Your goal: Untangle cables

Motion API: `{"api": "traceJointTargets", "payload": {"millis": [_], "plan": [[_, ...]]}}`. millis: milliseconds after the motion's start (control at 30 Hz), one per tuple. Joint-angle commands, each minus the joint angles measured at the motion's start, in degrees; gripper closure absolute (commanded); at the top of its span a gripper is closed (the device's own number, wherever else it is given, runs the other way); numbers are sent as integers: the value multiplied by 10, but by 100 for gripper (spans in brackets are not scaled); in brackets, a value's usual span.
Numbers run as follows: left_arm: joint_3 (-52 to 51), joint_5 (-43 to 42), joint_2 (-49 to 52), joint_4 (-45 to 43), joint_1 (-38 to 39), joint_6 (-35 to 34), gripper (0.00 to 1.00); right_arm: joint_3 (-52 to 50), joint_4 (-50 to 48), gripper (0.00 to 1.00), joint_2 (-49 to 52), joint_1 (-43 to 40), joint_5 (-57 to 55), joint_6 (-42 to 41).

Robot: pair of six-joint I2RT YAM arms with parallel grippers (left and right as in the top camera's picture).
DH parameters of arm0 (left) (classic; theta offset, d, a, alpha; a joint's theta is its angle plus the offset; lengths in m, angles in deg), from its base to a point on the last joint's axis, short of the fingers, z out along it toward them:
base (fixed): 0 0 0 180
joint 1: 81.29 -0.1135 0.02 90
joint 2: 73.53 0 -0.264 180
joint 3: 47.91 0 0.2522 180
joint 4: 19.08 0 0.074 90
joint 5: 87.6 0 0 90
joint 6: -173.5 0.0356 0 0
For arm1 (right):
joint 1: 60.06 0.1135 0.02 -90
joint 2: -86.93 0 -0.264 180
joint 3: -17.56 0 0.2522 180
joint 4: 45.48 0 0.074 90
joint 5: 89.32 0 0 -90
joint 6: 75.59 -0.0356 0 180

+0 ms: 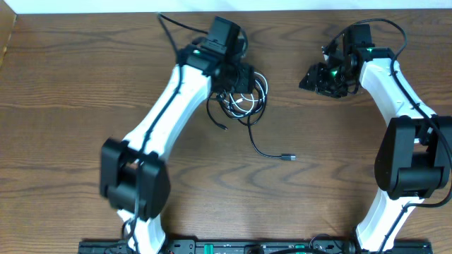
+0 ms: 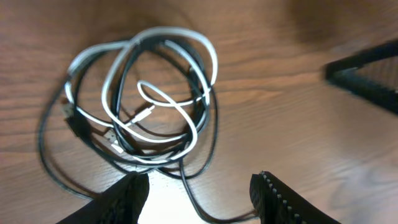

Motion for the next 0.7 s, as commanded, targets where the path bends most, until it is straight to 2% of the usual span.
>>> {"api": "traceJointTargets", "payload": {"millis": [0, 367, 467, 500, 567, 667], "plan": [[3, -4, 48, -10, 2, -6, 41, -2, 1, 43, -10, 2, 3, 18], [3, -3, 136, -85, 27, -7, 40, -2, 7, 39, -10, 2, -11, 18], [3, 19, 147, -90, 31, -18, 41, -2, 7, 39, -10, 4, -12, 18], [3, 29, 149, -90, 32, -22, 44, -2, 7, 39, -10, 4, -12, 18], [3, 49, 152, -91, 32, -22, 60, -2, 7, 37, -10, 4, -12, 18], [3, 87, 152, -96, 32, -22, 67, -2, 7, 34, -10, 7, -12, 19]]}}
